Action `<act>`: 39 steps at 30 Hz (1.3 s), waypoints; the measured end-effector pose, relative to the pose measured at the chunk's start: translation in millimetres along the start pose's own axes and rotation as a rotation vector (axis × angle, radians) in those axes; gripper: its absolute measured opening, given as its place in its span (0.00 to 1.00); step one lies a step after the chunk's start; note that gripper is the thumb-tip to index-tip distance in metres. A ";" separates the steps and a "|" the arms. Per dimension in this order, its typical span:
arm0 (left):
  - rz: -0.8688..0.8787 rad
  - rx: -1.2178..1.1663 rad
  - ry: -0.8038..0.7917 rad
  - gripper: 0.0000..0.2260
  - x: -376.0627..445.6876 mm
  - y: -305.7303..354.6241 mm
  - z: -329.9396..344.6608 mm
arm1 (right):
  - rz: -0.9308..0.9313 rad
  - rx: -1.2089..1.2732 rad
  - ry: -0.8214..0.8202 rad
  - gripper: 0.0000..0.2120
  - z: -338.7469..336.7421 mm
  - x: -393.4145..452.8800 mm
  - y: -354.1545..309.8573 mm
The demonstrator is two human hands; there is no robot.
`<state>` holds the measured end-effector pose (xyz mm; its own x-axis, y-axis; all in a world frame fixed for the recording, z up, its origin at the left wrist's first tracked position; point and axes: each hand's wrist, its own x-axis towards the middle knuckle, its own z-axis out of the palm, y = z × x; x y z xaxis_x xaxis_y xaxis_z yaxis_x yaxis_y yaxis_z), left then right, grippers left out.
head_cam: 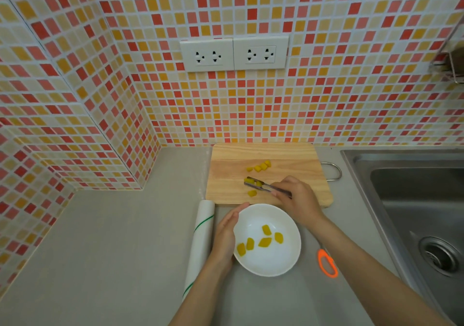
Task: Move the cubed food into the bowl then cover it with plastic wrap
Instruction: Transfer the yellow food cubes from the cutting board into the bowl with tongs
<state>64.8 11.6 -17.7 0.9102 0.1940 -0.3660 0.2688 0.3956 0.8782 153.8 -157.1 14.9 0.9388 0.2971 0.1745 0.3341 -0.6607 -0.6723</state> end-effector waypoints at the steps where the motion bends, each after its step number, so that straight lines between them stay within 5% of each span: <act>1: 0.000 0.002 0.003 0.14 0.1 -0.5 0.1 | -0.012 0.014 0.006 0.10 -5.5 -8.4 -1.4; 10: 0.000 -0.004 -0.007 0.14 -1.1 -2.0 1.2 | -0.063 -0.005 -0.119 0.16 -34.0 -75.4 0.1; 19: 0.014 0.040 -0.009 0.14 -6.9 0.5 2.9 | 0.119 -0.090 0.064 0.15 -32.9 -39.7 21.6; 29: -0.007 0.019 0.012 0.13 -5.8 1.7 4.4 | 0.092 -0.178 -0.221 0.14 6.5 18.6 16.4; 39: 0.023 0.042 0.004 0.15 -0.5 -5.5 0.8 | -0.038 -0.081 -0.250 0.15 10.0 15.4 21.5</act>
<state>63.1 8.7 -22.1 0.9151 0.2066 -0.3463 0.2604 0.3530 0.8987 174.7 -159.8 -4.0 0.8789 0.4770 0.0084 0.3835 -0.6960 -0.6071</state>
